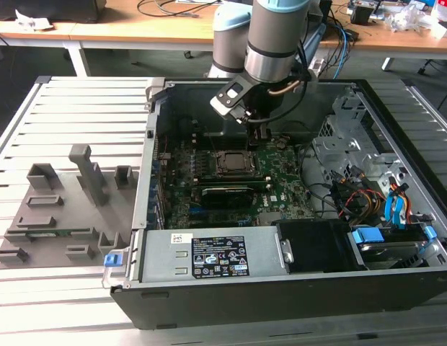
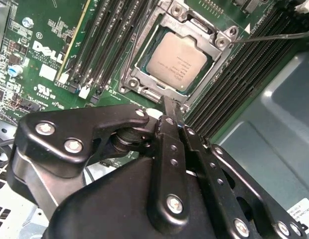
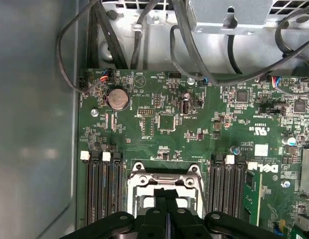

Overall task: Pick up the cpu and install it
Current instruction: 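Close the cpu cover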

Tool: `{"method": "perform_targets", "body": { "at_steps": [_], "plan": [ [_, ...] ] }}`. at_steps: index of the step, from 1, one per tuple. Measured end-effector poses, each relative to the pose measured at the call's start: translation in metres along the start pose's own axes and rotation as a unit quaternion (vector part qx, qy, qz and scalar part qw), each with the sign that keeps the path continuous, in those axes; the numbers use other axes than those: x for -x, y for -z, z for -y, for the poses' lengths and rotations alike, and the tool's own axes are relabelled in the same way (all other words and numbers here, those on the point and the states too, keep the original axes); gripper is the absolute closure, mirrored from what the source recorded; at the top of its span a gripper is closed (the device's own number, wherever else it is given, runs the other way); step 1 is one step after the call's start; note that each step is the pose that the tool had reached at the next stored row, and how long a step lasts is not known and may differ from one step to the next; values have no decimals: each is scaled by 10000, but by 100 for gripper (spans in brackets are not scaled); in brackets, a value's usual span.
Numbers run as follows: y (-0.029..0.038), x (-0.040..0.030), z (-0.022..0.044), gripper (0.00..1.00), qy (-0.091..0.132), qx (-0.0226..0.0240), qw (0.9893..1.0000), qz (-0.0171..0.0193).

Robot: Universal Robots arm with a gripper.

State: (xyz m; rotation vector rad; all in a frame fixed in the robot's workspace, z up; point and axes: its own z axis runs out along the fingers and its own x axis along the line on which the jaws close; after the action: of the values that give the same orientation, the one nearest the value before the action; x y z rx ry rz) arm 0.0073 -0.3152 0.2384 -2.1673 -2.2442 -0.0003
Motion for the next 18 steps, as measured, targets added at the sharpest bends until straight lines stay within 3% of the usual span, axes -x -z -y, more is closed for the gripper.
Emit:
{"method": "perform_targets", "body": {
  "at_steps": [9, 12, 18],
  "plan": [
    [-23, -4, 121, 89, 0, 0, 10000, -1],
    [-43, -6, 188, 89, 0, 0, 10000, 0],
    [-61, 4, 251, 89, 0, 0, 10000, 0]
  ]
}}
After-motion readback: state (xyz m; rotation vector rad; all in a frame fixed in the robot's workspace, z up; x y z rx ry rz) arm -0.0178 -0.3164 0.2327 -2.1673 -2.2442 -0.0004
